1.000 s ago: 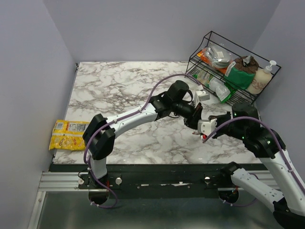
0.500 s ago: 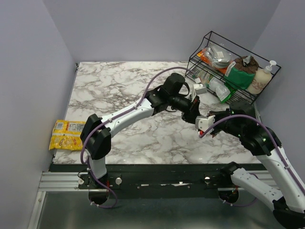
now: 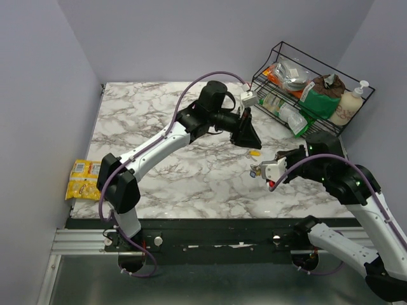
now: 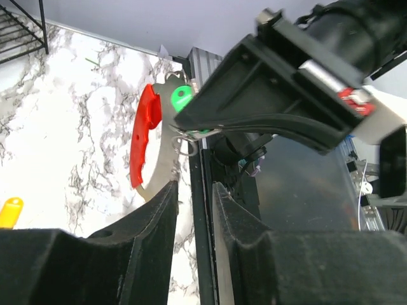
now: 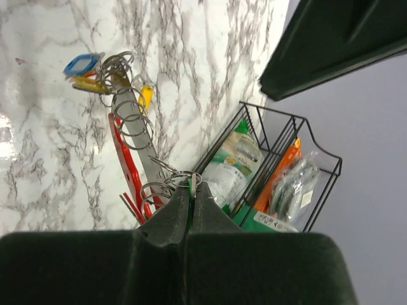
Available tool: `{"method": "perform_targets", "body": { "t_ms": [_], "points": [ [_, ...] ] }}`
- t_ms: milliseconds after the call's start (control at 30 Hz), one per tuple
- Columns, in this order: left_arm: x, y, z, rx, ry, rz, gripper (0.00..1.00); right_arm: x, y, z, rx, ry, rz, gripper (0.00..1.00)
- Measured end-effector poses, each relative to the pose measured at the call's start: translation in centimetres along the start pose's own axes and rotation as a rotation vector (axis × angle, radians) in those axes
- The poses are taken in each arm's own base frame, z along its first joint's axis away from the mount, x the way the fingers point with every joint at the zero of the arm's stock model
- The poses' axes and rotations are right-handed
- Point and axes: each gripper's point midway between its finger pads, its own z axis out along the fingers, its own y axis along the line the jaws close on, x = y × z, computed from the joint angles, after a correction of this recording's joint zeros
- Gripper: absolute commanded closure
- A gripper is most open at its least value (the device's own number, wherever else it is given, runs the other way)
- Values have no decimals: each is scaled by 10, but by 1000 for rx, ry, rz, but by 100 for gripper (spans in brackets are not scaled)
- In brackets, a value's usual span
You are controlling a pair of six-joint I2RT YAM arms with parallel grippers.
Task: Remove the keys from the keyring
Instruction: Remove the key from the keyring.
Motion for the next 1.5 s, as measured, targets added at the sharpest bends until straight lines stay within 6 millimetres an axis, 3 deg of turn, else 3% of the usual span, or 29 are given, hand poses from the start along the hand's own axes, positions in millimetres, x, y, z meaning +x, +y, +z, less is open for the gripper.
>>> {"method": "perform_targets", "body": {
  "t_ms": [233,333,667,1500],
  "points": [
    [30,34,19,-1,51,-99,61,-24,-6,-15,-11,-106,-34,99],
    [40,39,26,25,65,-138,61,-30,-7,-18,-12,-134,-44,99],
    [32,-25,53,283,51,-144,60,-35,1,-18,-42,-164,-47,99],
    [21,-72,37,533,-9,-151,64,-50,-5,-33,-3,-237,-53,99]
  ]
}}
